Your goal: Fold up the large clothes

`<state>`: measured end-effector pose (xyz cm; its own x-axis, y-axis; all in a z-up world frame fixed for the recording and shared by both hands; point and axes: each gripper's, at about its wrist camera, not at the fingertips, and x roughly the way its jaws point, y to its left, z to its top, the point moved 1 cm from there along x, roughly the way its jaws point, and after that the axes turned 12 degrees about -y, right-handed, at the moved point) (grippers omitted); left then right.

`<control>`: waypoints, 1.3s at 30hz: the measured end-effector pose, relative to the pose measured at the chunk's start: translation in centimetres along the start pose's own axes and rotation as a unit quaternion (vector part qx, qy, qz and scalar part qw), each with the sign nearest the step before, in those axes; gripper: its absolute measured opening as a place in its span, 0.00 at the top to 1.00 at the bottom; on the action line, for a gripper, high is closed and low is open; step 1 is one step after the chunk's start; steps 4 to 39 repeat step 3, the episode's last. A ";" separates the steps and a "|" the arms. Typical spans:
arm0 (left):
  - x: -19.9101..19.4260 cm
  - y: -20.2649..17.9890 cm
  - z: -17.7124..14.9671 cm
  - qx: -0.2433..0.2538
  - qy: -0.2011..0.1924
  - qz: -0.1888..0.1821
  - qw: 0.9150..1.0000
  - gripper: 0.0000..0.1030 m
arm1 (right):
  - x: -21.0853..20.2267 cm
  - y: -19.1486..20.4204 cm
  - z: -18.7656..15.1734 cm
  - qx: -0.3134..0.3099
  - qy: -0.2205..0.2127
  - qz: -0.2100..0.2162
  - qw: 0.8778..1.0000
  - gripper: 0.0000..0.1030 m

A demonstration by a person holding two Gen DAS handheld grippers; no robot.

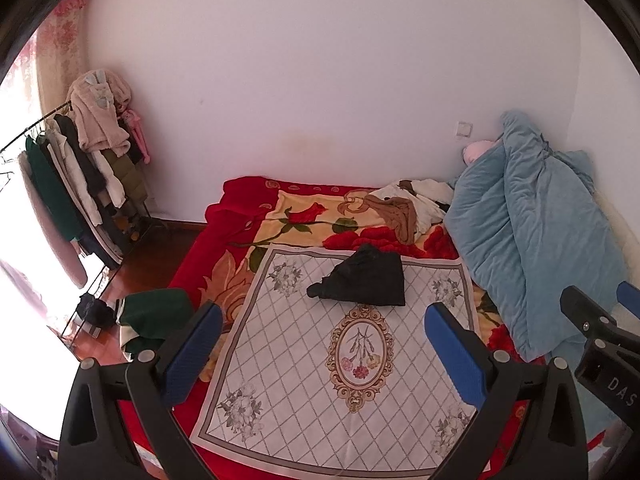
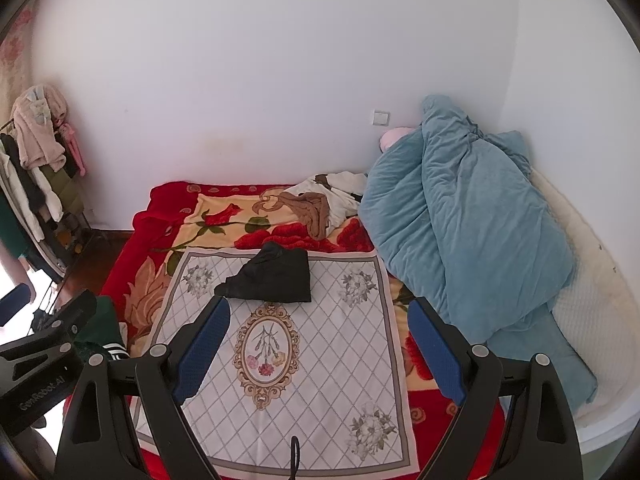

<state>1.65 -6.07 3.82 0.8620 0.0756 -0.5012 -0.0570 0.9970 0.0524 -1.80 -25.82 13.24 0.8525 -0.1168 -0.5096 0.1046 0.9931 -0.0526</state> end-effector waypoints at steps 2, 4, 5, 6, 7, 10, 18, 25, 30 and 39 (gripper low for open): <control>0.0 0.0 -0.1 0.000 0.001 0.000 1.000 0.00 | -0.2 0.1 -0.1 -0.002 0.000 0.000 1.000 0.11; -0.1 0.0 -0.1 0.001 0.000 0.002 1.000 0.00 | -0.3 0.1 -0.2 -0.001 0.000 0.000 1.000 0.11; -0.1 0.0 -0.1 0.001 0.000 0.002 1.000 0.00 | -0.3 0.1 -0.2 -0.001 0.000 0.000 1.000 0.11; -0.1 0.0 -0.1 0.001 0.000 0.002 1.000 0.00 | -0.3 0.1 -0.2 -0.001 0.000 0.000 1.000 0.11; -0.1 0.0 -0.1 0.001 0.000 0.002 1.000 0.00 | -0.3 0.1 -0.2 -0.001 0.000 0.000 1.000 0.11; -0.1 0.0 -0.1 0.001 0.000 0.002 1.000 0.00 | -0.3 0.1 -0.2 -0.001 0.000 0.000 1.000 0.11; -0.1 0.0 -0.1 0.001 0.000 0.002 1.000 0.00 | -0.3 0.1 -0.2 -0.001 0.000 0.000 1.000 0.11; -0.1 0.0 -0.1 0.001 0.000 0.002 1.000 0.00 | -0.3 0.1 -0.2 -0.001 0.000 0.000 1.000 0.11; -0.1 0.0 -0.1 0.001 0.000 0.002 1.000 0.00 | -0.3 0.1 -0.2 -0.001 0.000 0.000 1.000 0.11; -0.1 0.0 -0.1 0.001 0.000 0.002 1.000 0.00 | -0.3 0.1 -0.2 -0.001 0.000 0.000 1.000 0.11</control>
